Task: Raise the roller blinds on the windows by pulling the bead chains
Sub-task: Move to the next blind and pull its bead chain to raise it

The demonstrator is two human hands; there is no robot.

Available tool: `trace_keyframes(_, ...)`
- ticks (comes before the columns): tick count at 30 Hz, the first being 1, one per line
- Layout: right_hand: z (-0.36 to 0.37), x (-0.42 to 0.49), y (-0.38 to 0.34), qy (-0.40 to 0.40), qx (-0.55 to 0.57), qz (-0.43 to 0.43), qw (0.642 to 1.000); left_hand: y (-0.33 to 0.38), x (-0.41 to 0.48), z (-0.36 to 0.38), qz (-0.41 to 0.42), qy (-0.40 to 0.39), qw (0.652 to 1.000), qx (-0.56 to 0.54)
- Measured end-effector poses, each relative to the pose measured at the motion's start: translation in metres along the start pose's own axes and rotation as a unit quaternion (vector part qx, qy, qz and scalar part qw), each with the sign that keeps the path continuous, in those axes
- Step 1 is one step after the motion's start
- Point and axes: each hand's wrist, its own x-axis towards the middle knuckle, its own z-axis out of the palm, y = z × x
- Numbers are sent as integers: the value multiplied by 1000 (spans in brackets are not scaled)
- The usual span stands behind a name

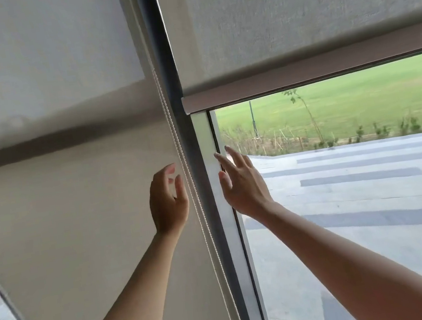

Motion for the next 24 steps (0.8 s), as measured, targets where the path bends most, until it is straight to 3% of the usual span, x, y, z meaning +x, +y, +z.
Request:
trace_keyframes(3,3,2,-19,78,8,6,997,2,11,4,5,1,999,-43)
trace_keyframes(6,0,2,-34,99,37,62,992,5,17,8,-15,0,996,-93)
trace_keyframes(12,-10,16,-64,13,93,135,986,10,10,8,-38,10,991,-125)
trace_keyframes(16,-7,48,-92,-83,253,206,942,6,9,3,-57,10,989,-138)
trace_keyframes(21,-13,60,-104,-11,330,204,922,-2,8,-10,-57,15,989,-134)
trace_keyframes(24,-29,64,-110,-41,405,201,891,-6,6,-14,-54,18,990,-125)
